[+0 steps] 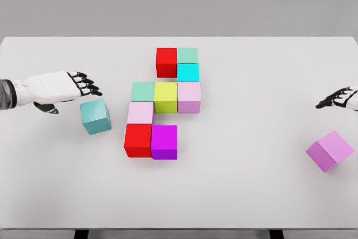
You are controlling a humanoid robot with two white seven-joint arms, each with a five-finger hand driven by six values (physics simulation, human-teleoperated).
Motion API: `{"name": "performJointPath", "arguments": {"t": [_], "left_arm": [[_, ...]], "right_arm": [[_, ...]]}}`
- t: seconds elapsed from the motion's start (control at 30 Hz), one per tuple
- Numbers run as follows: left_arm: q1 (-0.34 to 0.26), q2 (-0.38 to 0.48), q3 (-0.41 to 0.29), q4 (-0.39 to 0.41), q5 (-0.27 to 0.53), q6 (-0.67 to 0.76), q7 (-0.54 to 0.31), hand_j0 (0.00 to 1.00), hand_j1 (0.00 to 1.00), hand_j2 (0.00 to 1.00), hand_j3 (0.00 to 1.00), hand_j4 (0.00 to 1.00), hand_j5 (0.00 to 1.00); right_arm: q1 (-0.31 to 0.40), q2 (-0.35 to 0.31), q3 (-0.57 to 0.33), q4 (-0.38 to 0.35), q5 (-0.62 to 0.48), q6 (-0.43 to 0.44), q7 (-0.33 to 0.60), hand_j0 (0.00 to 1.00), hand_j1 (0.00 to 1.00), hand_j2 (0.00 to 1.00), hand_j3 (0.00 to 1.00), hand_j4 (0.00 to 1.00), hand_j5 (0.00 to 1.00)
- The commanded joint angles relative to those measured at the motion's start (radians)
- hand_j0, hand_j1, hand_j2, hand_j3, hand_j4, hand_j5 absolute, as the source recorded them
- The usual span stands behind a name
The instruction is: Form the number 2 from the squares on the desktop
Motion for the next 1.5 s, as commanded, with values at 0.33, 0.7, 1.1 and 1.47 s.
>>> {"name": "performJointPath", "arguments": {"t": [0.33, 0.7, 1.1, 1.47], "left_arm": [[-0.009, -0.001, 0.008, -0.002, 0.033, 0.002, 0.012, 1.00, 1.00, 1.00, 1.00, 1.00, 1.00], [-0.006, -0.004, -0.029, -0.045, 0.034, 0.002, 0.006, 1.00, 1.00, 1.00, 1.00, 1.00, 1.00], [-0.012, -0.015, -0.060, -0.085, 0.034, 0.002, 0.004, 1.00, 1.00, 1.00, 1.00, 1.00, 1.00], [-0.011, -0.023, -0.083, -0.074, 0.020, 0.002, 0.001, 1.00, 1.00, 1.00, 1.00, 1.00, 1.00]], "right_arm": [[0.014, 0.004, 0.071, -0.017, 0.004, 0.003, 0.000, 1.00, 1.00, 1.00, 1.00, 1.00, 1.00], [0.025, 0.013, 0.087, -0.040, 0.004, 0.003, 0.000, 1.00, 1.00, 1.00, 1.00, 1.00, 1.00], [0.038, 0.036, 0.099, -0.042, 0.023, 0.003, 0.000, 1.00, 1.00, 1.00, 1.00, 1.00, 1.00], [0.038, 0.061, 0.116, -0.039, 0.041, 0.003, 0.000, 1.00, 1.00, 1.00, 1.00, 1.00, 1.00]]}}
